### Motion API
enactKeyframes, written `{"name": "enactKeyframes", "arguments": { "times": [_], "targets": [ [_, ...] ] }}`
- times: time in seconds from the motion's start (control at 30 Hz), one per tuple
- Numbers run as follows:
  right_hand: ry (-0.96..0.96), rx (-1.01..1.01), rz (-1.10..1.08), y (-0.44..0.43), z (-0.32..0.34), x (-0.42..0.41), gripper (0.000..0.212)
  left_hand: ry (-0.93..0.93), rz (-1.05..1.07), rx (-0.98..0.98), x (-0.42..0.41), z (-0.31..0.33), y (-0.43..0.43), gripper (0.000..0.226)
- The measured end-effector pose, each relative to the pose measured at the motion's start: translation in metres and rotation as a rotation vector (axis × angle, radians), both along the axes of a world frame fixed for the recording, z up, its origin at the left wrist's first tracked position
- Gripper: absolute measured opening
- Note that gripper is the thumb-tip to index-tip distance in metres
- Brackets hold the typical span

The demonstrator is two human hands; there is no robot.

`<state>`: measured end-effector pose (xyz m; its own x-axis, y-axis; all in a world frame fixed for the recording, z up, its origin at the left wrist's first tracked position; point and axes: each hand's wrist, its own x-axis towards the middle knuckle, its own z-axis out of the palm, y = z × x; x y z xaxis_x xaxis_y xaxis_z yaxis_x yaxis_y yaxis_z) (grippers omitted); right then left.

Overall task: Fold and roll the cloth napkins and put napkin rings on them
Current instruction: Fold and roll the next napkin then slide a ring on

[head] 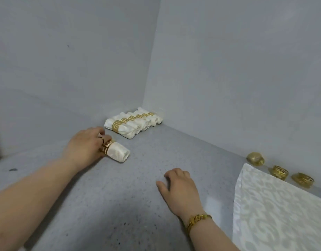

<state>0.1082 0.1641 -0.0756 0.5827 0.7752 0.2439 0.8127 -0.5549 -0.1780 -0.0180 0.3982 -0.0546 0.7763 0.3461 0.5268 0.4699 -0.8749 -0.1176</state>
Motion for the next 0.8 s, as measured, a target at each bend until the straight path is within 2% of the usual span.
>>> {"name": "enactKeyframes", "arguments": {
  "times": [0.03, 0.1, 0.17, 0.27, 0.33, 0.47, 0.6, 0.7, 0.8],
  "targets": [
    [-0.002, 0.01, 0.006, 0.0, 0.0, 0.001, 0.044, 0.038, 0.025, -0.055, 0.004, 0.006, 0.007, 0.05],
    [0.015, 0.01, 0.018, -0.001, -0.003, 0.004, 0.047, -0.002, 0.114, -0.126, 0.019, 0.007, 0.022, 0.042],
    [0.019, -0.003, 0.018, 0.0, -0.004, 0.006, 0.06, 0.054, 0.221, -0.123, 0.034, 0.003, 0.03, 0.042],
    [0.025, 0.004, 0.013, 0.002, -0.004, 0.009, 0.086, 0.053, 0.262, -0.133, 0.052, -0.002, 0.034, 0.04],
    [0.026, 0.004, 0.001, 0.002, -0.005, 0.01, 0.094, 0.073, 0.272, -0.106, 0.059, -0.002, 0.037, 0.039],
    [0.036, 0.028, 0.017, 0.003, -0.007, 0.013, 0.079, 0.058, 0.285, -0.172, 0.069, 0.001, 0.04, 0.038],
    [0.038, 0.016, 0.01, 0.003, -0.006, 0.012, 0.092, 0.022, 0.288, -0.232, 0.077, 0.0, 0.044, 0.04],
    [0.051, 0.021, 0.006, 0.004, -0.006, 0.012, 0.092, 0.0, 0.296, -0.249, 0.077, -0.003, 0.046, 0.036],
    [0.059, 0.006, 0.007, 0.003, -0.006, 0.013, 0.091, -0.053, 0.278, -0.329, 0.075, -0.007, 0.048, 0.045]
  ]
}}
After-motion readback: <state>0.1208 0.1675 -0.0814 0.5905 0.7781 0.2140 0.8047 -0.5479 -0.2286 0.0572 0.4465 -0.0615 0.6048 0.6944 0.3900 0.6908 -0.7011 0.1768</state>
